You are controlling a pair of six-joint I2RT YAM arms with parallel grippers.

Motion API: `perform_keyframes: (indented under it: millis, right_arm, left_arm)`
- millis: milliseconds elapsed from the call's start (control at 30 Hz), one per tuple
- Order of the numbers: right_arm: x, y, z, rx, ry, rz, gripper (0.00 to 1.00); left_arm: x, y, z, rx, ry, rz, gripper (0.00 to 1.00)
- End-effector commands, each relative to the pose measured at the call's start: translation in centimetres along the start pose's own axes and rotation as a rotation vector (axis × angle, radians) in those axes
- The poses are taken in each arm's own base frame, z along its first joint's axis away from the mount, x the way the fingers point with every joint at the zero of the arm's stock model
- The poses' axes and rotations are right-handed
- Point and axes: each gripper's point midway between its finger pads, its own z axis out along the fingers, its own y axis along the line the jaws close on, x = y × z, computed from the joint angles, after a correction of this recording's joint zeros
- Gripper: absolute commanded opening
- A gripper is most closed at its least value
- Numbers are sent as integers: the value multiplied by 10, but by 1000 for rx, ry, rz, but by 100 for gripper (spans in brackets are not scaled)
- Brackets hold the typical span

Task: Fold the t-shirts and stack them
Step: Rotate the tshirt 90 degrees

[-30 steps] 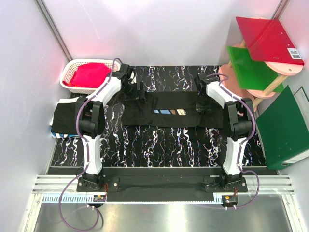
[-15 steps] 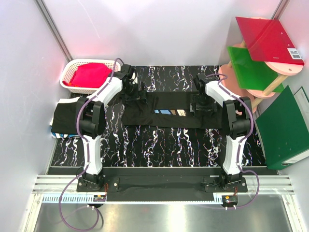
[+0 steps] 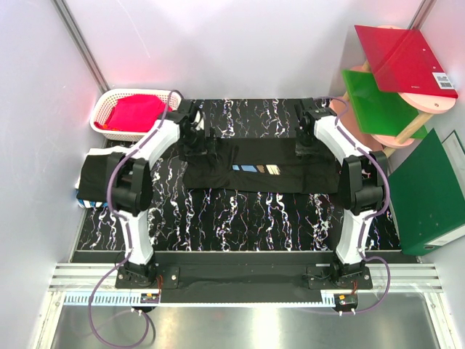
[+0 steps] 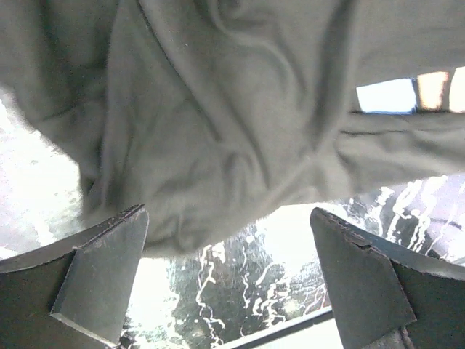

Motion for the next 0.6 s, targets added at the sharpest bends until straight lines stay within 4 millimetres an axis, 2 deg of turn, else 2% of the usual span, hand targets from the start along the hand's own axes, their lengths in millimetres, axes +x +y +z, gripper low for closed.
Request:
perform_keyframes:
  millis: [0,33,67,100,133,200,233,267,300,333,367,433,567]
  right_arm:
    - [-56,20,-12,-65,-147,-9,11]
    - [-61,20,-11,-63,-153,-20,10]
    - [-61,22,1,-54,-135,-30,9]
    - [-72,23,-1,-49,-158,-32,8]
    - [-73,22,3,-36,-147,-42,1]
    - [-78,19,22,3,-128,-48,0]
    - [-74,16,30,26,-97,-49,0]
    - [-76,13,44,47,-78,-49,0]
    - [-72,10,50,57,-47,-46,0]
    - [-66,8,65,75,-11,-38,0]
    - [-72,6,65,90,-21,-33,0]
    - [-65,-4,79,137,24,-16,0]
    - [-64,-20,88,198,42,3,0]
  left_arm:
    - [-29,-21,-65,31,-220,92,99]
    - [-29,-25,-66,49,-223,113,81]
    - [-31,-30,-67,78,-228,130,50]
    - [-31,-34,-67,100,-227,135,25]
    - [-29,-40,-66,132,-215,126,0]
    - [-26,-46,-51,154,-183,123,0]
    - [-23,-51,-43,177,-152,120,0]
    - [-11,-47,-20,177,-64,92,0]
    - [-6,-56,-15,227,-15,71,0]
    - [0,-58,-6,237,23,52,0]
    - [8,-58,12,231,71,35,0]
    - [16,-62,29,218,109,10,0]
    - [27,-64,44,198,171,-31,0]
